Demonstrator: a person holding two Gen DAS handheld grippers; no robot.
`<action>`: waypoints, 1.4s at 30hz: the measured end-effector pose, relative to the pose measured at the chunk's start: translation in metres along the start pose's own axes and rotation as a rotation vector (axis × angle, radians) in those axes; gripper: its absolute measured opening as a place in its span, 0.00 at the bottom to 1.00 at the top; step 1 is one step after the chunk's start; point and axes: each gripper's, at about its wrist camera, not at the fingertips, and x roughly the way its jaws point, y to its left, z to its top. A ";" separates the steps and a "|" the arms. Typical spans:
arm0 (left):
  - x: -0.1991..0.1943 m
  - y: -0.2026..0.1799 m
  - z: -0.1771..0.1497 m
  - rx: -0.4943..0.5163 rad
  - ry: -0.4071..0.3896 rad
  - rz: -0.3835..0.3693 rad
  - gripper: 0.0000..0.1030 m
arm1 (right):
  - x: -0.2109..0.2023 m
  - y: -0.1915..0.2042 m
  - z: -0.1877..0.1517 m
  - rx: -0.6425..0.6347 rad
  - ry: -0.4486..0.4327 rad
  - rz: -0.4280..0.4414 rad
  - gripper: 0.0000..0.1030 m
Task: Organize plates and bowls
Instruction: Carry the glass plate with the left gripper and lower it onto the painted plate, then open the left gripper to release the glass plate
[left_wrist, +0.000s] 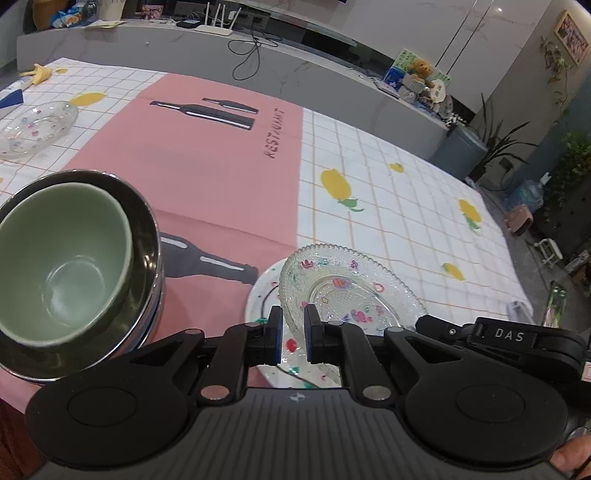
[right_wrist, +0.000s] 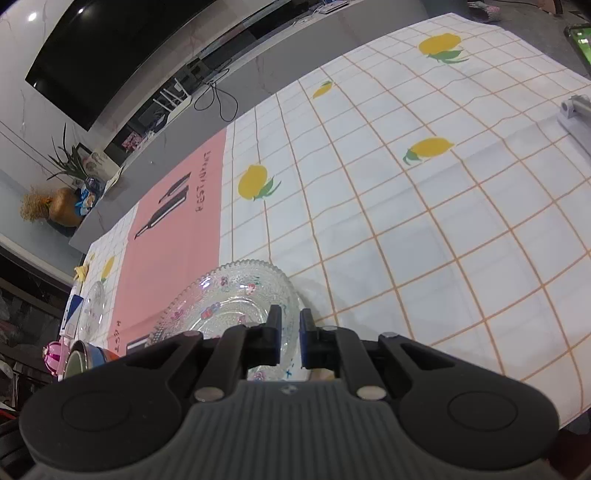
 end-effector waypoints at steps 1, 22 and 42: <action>0.002 0.000 0.000 0.001 0.002 0.006 0.12 | 0.002 0.000 -0.001 -0.008 0.002 -0.003 0.07; 0.016 0.004 -0.011 0.022 0.035 0.076 0.11 | 0.020 0.018 -0.018 -0.173 0.013 -0.114 0.08; 0.015 0.008 -0.016 0.024 0.024 0.098 0.17 | 0.014 0.019 -0.019 -0.195 -0.016 -0.126 0.32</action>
